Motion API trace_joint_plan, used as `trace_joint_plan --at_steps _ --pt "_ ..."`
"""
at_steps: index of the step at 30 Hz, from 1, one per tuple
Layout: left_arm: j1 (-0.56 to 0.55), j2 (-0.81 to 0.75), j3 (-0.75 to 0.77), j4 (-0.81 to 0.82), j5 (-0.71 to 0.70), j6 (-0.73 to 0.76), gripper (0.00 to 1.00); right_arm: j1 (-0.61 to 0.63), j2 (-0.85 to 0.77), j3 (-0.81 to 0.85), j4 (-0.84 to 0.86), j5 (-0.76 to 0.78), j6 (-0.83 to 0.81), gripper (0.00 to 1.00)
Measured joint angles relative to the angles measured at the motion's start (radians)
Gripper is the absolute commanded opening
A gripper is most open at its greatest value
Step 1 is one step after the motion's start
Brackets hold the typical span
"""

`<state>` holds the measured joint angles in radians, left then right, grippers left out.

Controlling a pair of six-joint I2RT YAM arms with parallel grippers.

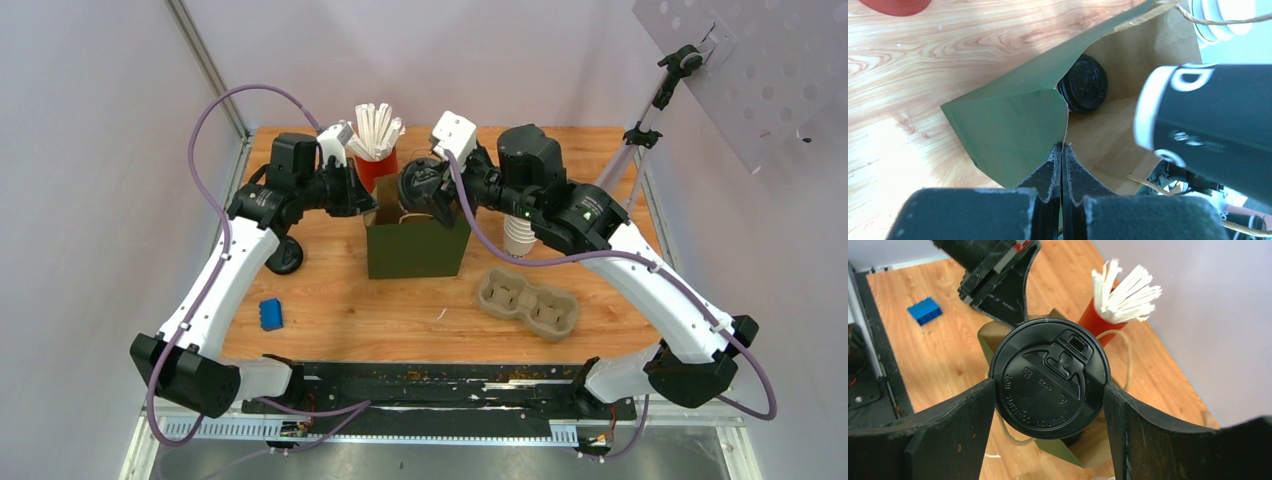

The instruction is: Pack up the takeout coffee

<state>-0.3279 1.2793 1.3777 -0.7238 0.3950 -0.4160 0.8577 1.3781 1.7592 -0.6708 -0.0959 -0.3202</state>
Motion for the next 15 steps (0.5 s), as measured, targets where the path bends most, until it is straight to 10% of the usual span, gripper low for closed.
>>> trace_joint_plan --at_steps 8,15 --pt "-0.006 -0.016 -0.034 0.005 0.027 0.015 0.10 0.000 -0.003 -0.089 -0.036 -0.064 -0.003 0.73" --pt "-0.007 0.015 0.047 -0.073 -0.025 0.011 0.48 -0.002 -0.003 -0.157 -0.023 -0.090 -0.058 0.73"
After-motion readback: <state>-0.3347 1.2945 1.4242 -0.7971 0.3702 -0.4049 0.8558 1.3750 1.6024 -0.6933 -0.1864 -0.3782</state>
